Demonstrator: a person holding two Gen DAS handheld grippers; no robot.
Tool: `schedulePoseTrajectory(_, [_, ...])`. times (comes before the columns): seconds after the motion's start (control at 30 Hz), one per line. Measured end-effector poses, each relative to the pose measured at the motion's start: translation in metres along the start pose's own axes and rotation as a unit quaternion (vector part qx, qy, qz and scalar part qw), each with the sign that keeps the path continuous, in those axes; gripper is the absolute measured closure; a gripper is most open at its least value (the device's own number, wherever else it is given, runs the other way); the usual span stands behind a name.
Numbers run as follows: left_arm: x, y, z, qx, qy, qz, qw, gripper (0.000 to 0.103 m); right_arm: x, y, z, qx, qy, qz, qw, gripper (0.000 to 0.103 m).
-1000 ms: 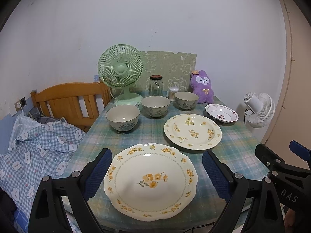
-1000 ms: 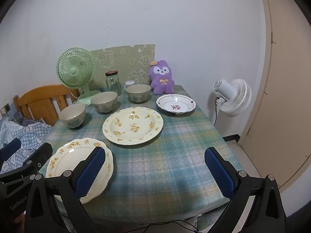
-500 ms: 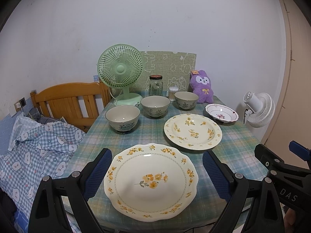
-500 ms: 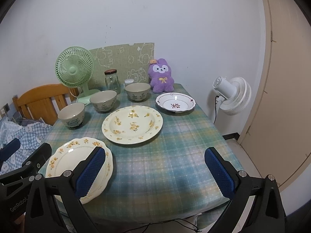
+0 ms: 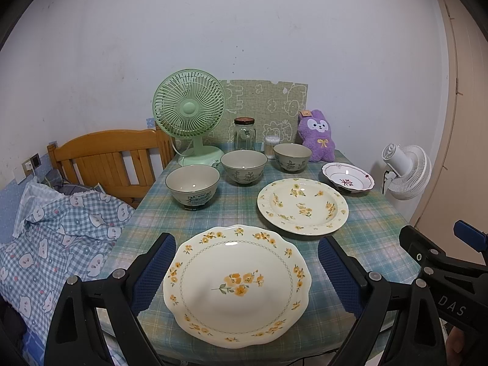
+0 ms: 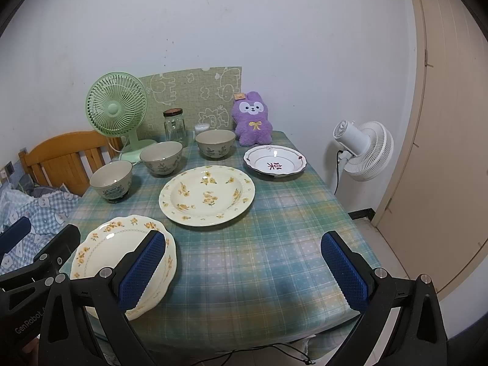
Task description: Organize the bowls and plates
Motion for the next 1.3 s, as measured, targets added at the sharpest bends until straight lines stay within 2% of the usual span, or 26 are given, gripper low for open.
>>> schedulePoseTrajectory(1.3, [-0.0058, 0.0037, 0.0015, -0.004, 0.005, 0.002, 1.0000, 0.008, -0.0054, 0.0074, -0.0051, -0.002, -0.002, -0.006, 1.000, 0.000])
Point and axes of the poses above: each gripper's, at about its wrist camera, not at the fingertips, and x roughly against the way its jaws point, y to its left, z to its underside, the point moved 2 cm from there along -x, roughly the way its jaws point, and after that the axes turned 6 degrees about z, right-handed, at the moved point
